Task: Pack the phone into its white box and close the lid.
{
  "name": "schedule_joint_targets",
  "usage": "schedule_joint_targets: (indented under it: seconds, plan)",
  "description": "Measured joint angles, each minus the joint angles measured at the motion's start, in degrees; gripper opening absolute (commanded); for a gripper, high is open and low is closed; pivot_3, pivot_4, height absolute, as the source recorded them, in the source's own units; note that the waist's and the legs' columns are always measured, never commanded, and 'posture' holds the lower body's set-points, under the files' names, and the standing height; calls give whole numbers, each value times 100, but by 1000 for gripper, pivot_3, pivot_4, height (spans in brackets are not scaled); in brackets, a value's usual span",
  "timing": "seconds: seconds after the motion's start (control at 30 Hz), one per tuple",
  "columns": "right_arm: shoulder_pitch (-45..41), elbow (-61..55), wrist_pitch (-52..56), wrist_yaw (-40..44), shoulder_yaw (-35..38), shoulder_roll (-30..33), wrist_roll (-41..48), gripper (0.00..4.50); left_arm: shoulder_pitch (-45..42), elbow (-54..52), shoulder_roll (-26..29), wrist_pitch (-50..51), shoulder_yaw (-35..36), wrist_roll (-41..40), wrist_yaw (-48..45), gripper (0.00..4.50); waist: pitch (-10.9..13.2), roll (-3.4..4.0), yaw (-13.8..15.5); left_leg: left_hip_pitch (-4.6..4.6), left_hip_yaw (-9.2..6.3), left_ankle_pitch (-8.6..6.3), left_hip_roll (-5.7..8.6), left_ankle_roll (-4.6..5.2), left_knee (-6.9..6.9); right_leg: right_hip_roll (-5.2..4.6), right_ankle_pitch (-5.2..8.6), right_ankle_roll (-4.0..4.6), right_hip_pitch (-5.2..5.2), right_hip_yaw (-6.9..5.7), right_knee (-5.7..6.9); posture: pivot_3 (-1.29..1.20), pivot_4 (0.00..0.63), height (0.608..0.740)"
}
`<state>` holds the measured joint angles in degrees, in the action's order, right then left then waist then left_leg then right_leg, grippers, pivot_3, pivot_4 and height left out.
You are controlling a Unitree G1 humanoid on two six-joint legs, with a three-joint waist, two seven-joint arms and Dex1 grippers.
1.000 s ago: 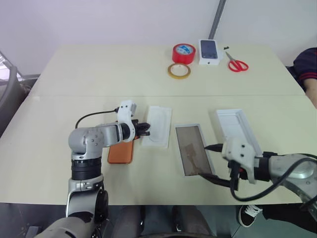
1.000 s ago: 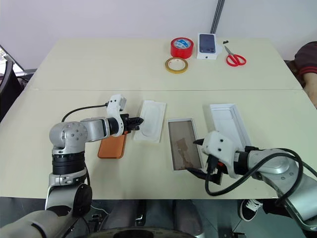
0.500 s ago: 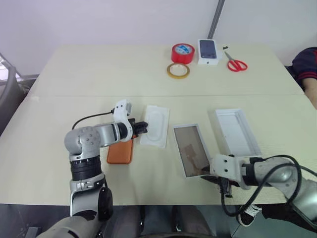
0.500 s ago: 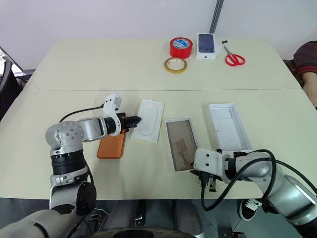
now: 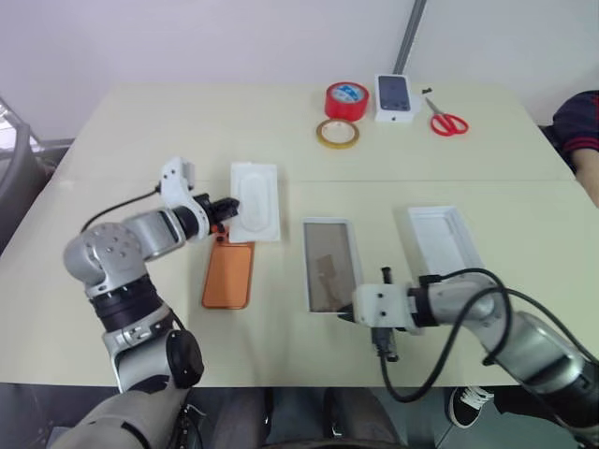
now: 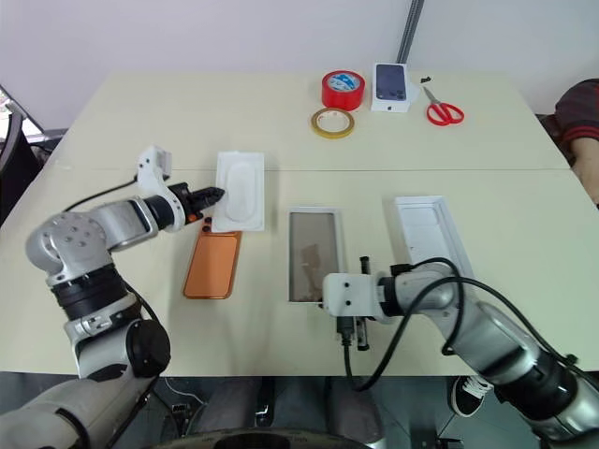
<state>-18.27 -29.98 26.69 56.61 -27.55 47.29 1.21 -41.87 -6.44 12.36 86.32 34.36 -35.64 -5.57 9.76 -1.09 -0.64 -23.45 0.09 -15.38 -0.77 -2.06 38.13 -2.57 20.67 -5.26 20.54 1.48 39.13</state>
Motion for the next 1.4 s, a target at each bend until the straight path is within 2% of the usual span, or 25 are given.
schedule_joint_targets:
  seconds: [0.23,0.33,0.43,0.63,0.73,0.87,1.03,1.13,1.27,1.3,1.4]
  plan:
    - [-638,575,55,64,-376,-569,-412,32,-40,-197,-180,348,82,1,46,0,0,-3,11,-5,-24,3,9,-6,3,-9,0,0,-4,-18,1,0,150,736]
    - [-697,680,167,42,-357,-692,-447,897,-61,-359,-375,471,88,0,70,0,0,-3,-4,-5,-23,4,9,-6,2,-8,0,0,-4,-18,1,0,150,736]
    - [-625,581,370,43,-50,-774,-169,2339,-59,-504,-593,567,78,-1,103,0,0,-3,6,-9,-24,4,9,-6,2,-8,0,0,-4,-20,1,0,150,736]
    - [-336,73,770,116,1265,-462,649,2339,160,-859,-1081,567,-251,-180,263,0,0,-3,4,-10,-27,3,10,-6,0,-9,0,0,-6,-20,-3,0,150,736]
    - [-113,67,834,100,1716,-178,770,2339,541,-1078,-1387,568,-626,-279,512,0,0,-3,4,-10,-26,2,10,-4,-2,-9,0,0,-7,-19,-5,0,150,736]
    - [-19,100,777,60,1850,-96,811,2339,763,-1267,-1667,568,-877,-452,855,0,0,-2,-10,-9,-26,1,7,-2,-4,-4,0,0,-6,-17,-4,0,150,736]
    - [-18,135,679,23,1834,-97,807,2339,905,-1403,-1730,568,-902,-787,1185,0,0,-2,-2,-9,-26,2,8,-3,-3,-4,0,0,-7,-17,-5,0,150,736]
    - [-64,234,609,6,1766,-113,797,2394,1020,-1404,-1601,568,-941,-967,1318,919,0,-2,0,-9,-26,2,9,-5,-2,-5,0,0,-7,-17,-5,0,150,736]
    - [-305,519,486,-32,1662,-153,743,2394,1033,-1457,-1456,568,-936,-1306,1484,2916,0,-2,2,-9,-26,3,10,-5,-1,-5,0,0,-8,-17,-5,0,150,736]
    - [-387,609,462,-61,1656,-176,704,2138,1033,-1475,-1442,568,-923,-1443,1524,3497,0,-2,4,-9,-26,3,9,-5,-1,-6,0,0,-8,-18,-5,0,150,736]
    - [-655,901,364,-180,1562,-395,617,1090,1040,-1516,-1233,568,-834,-1867,1565,3515,0,-3,-14,-6,-27,3,8,-6,-2,-4,0,0,-7,-18,-4,0,150,736]
